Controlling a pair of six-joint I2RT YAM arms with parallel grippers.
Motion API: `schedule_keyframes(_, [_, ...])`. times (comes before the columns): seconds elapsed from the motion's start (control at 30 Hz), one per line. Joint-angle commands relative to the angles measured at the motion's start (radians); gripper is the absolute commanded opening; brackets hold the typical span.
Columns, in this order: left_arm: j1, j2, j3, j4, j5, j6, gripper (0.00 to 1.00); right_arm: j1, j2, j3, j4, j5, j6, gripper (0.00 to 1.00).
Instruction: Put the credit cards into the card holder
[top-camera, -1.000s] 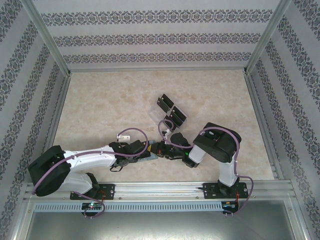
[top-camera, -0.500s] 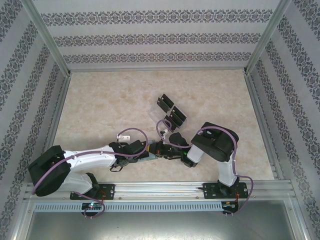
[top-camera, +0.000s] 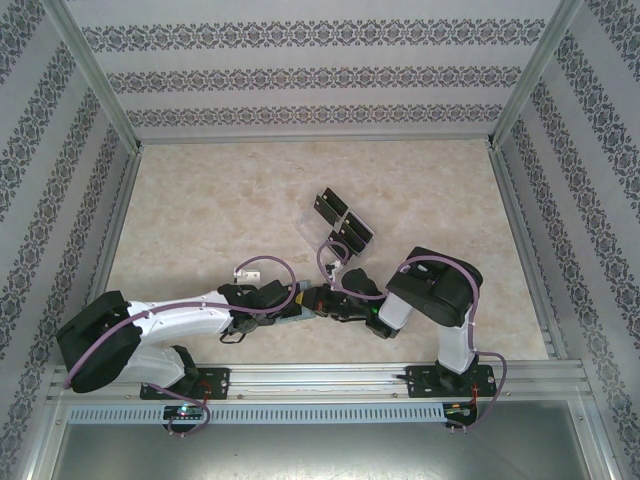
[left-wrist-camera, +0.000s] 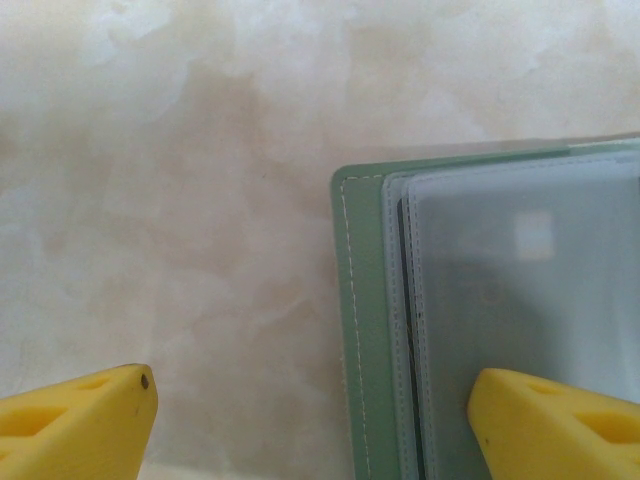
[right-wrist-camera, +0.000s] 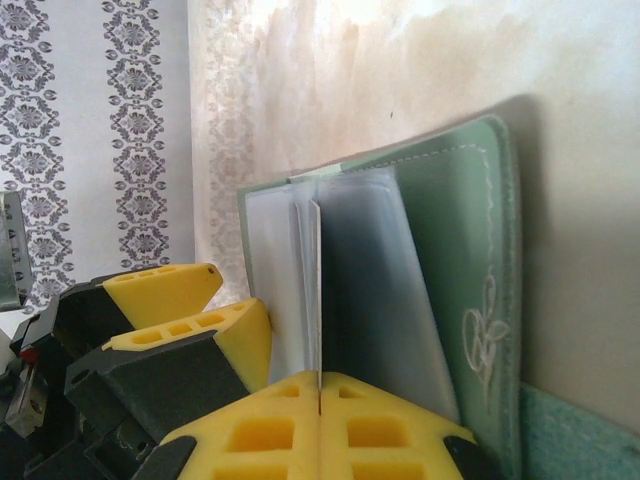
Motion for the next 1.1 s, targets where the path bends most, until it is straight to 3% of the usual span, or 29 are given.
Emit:
schedule_keyframes(0.0, [0.017, 0.034, -0.056, -0.088, 0.053, 0.001, 0.84, 0.014, 0.013, -0.004, -0.105, 0.013, -0.010, 0.00])
schedule_keyframes(1.07, [0.016, 0.040, -0.064, -0.075, 0.061, -0.003, 0.84, 0.033, 0.065, 0.034, -0.115, 0.015, 0.064, 0.00])
